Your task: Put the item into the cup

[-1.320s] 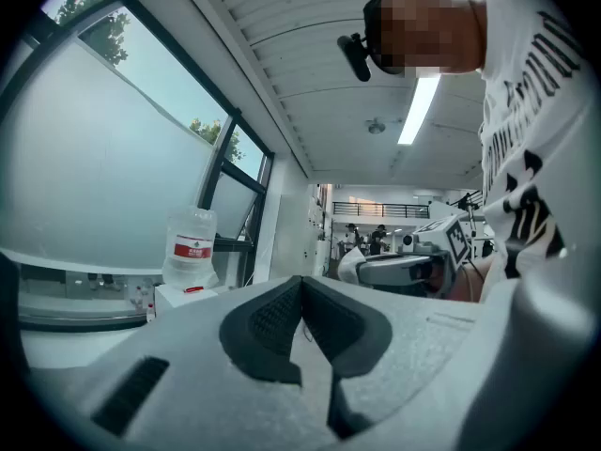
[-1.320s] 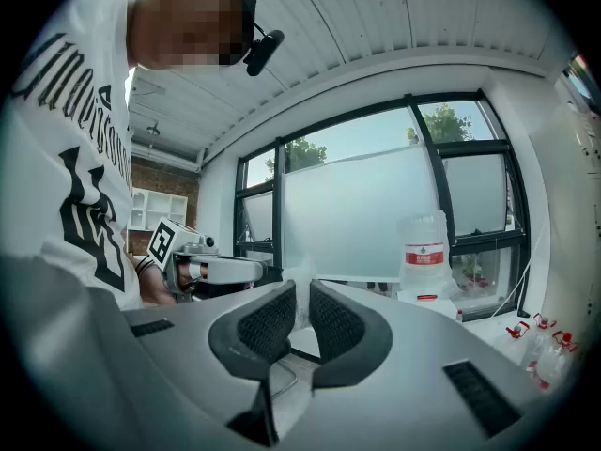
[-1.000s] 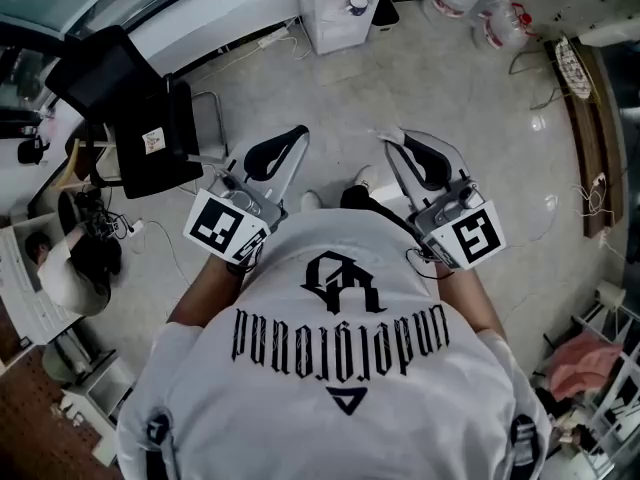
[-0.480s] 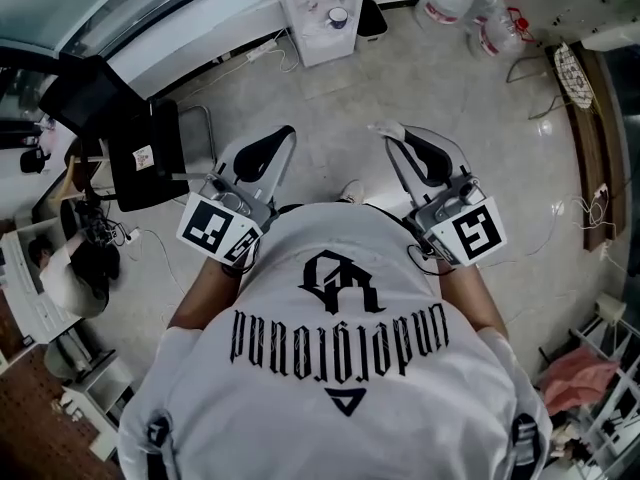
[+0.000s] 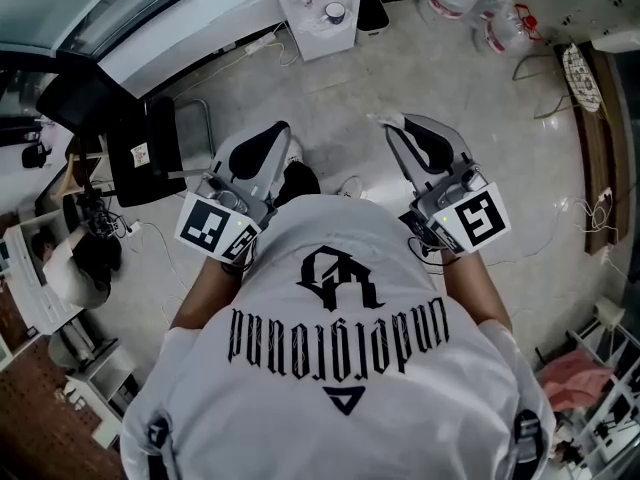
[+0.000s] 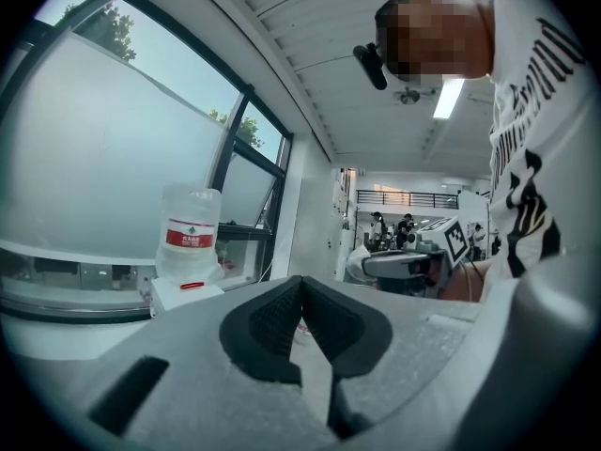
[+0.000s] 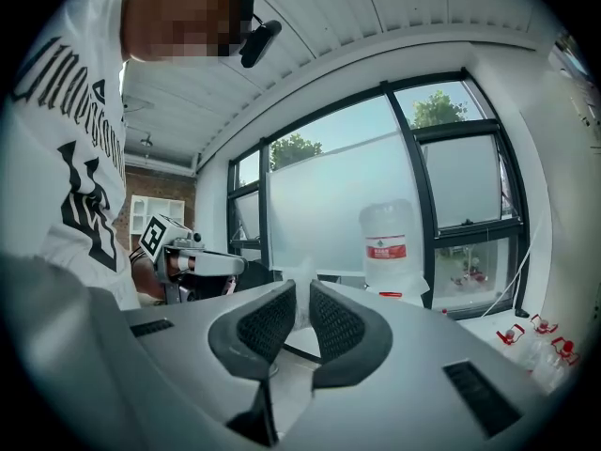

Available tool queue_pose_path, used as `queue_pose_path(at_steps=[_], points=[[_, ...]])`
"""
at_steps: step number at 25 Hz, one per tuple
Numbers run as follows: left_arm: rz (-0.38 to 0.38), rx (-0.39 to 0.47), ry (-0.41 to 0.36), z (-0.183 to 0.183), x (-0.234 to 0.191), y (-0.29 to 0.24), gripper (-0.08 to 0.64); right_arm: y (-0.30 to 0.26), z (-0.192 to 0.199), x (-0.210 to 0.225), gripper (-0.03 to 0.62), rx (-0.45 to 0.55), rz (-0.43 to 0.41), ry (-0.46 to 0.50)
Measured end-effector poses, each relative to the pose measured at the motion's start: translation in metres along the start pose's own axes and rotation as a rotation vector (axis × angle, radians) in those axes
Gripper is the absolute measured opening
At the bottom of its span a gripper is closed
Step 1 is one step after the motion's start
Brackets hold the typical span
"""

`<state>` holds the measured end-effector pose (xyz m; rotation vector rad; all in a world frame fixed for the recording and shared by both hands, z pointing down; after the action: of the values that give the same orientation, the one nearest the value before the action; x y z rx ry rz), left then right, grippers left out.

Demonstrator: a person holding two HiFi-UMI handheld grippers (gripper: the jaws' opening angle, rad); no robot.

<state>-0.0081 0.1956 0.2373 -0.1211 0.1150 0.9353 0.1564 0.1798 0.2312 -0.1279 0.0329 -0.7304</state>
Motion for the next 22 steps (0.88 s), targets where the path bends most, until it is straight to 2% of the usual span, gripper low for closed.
queue_pose_path(at_steps=[6,11,22], points=[[0.022,0.016,0.000,-0.005,-0.031,-0.010,0.012,-0.027,-0.004,0.008,0.052,-0.009,0.023,-0.002],[0.036,0.042,-0.006,-0.013,-0.073,-0.006,0.012,-0.069,-0.008,0.010,0.052,-0.026,0.044,-0.006],[0.111,0.068,-0.027,-0.044,-0.185,0.028,0.012,-0.187,-0.035,-0.029,0.052,-0.040,0.076,0.020]])
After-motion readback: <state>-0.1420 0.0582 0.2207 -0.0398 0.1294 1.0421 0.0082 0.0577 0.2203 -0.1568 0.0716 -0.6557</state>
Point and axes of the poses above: the fingertips, and each gripper's own axes: y backward along the fingers, x to its right, z out of its underside, the point moved 2 cm from there along y, backward along the fingers, and after that the axes turned 13 degrees about z, right-handed, at the moved point
